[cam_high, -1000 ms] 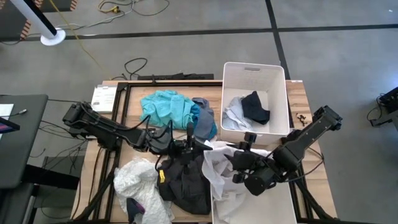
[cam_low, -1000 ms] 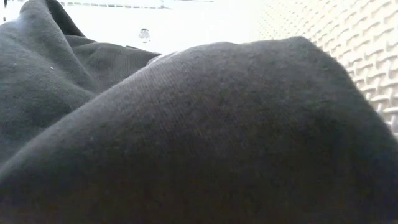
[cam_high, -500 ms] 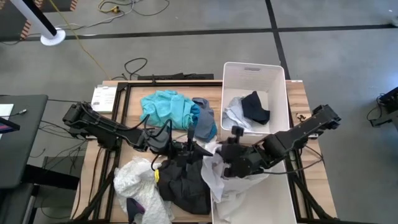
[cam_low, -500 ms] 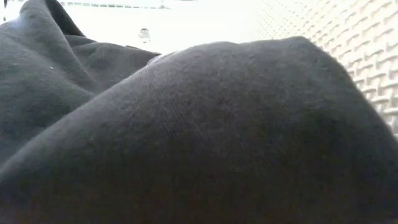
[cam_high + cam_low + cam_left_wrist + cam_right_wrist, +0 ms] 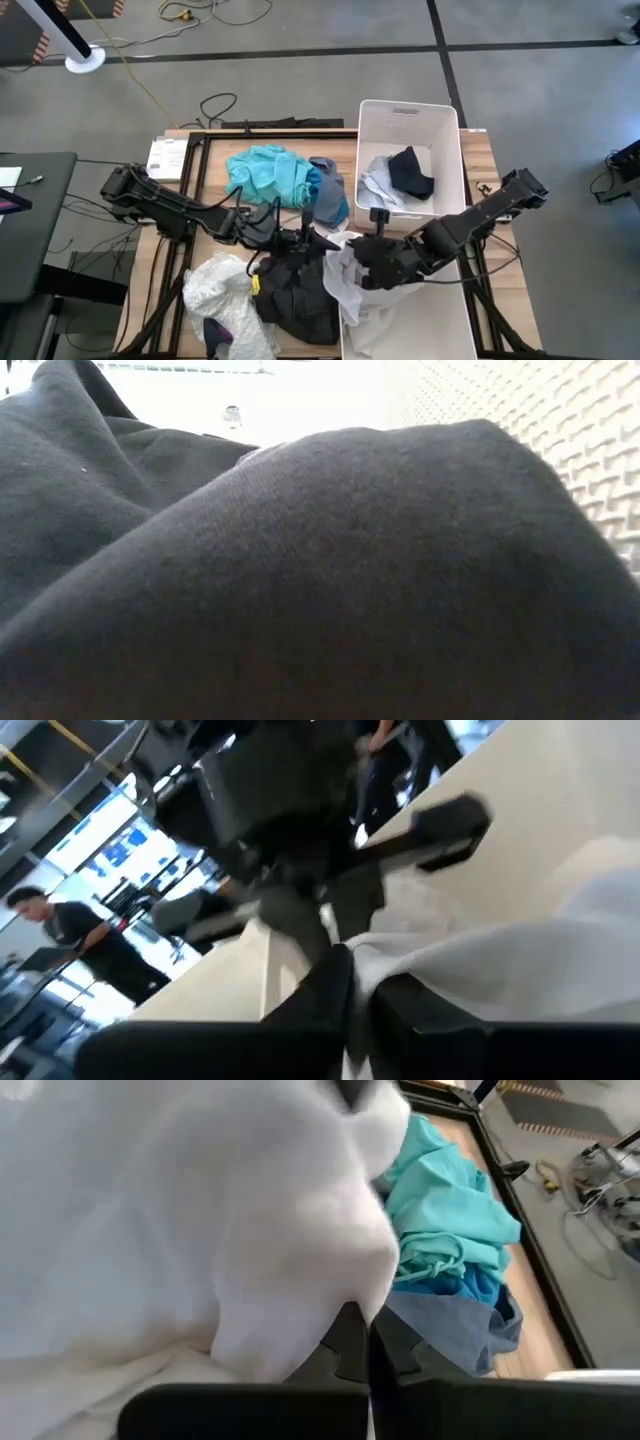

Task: Sort clothes
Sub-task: Put the top white shirt into the bottom white laundry bin

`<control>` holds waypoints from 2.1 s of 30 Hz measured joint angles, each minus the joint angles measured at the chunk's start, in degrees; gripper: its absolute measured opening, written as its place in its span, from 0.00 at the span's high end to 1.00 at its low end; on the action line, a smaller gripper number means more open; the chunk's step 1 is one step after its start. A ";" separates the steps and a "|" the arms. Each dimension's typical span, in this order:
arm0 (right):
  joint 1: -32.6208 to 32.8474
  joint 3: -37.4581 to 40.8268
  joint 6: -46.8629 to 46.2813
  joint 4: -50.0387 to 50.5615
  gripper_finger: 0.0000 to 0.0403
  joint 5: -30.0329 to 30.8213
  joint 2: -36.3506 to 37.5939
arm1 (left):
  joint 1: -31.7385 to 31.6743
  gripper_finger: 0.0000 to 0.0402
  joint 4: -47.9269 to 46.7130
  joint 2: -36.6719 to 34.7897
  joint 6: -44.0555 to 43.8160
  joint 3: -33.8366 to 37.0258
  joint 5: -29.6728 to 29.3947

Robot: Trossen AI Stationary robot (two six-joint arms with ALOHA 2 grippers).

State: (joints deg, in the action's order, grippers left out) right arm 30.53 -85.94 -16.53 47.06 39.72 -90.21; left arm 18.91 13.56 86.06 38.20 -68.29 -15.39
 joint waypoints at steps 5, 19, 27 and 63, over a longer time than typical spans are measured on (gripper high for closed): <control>3.58 -2.96 -2.45 6.54 1.00 4.72 0.20 | 1.28 0.81 -3.84 -2.80 0.74 0.00 -3.27; 20.11 -9.94 -13.33 17.66 1.00 9.21 0.24 | 1.86 0.60 -26.71 -14.01 -11.52 0.00 -5.03; 27.44 -10.60 -29.10 22.65 1.00 8.06 0.24 | 1.86 0.60 -39.97 -14.87 -19.26 0.00 -8.25; 3.36 16.57 -24.82 -3.37 1.00 -28.18 -0.14 | 0.60 0.60 -38.03 -14.84 -21.11 8.90 -7.75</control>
State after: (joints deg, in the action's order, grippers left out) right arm 33.89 -69.37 -41.36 43.69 11.54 -90.35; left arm 19.51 -24.47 71.22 17.08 -59.40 -23.14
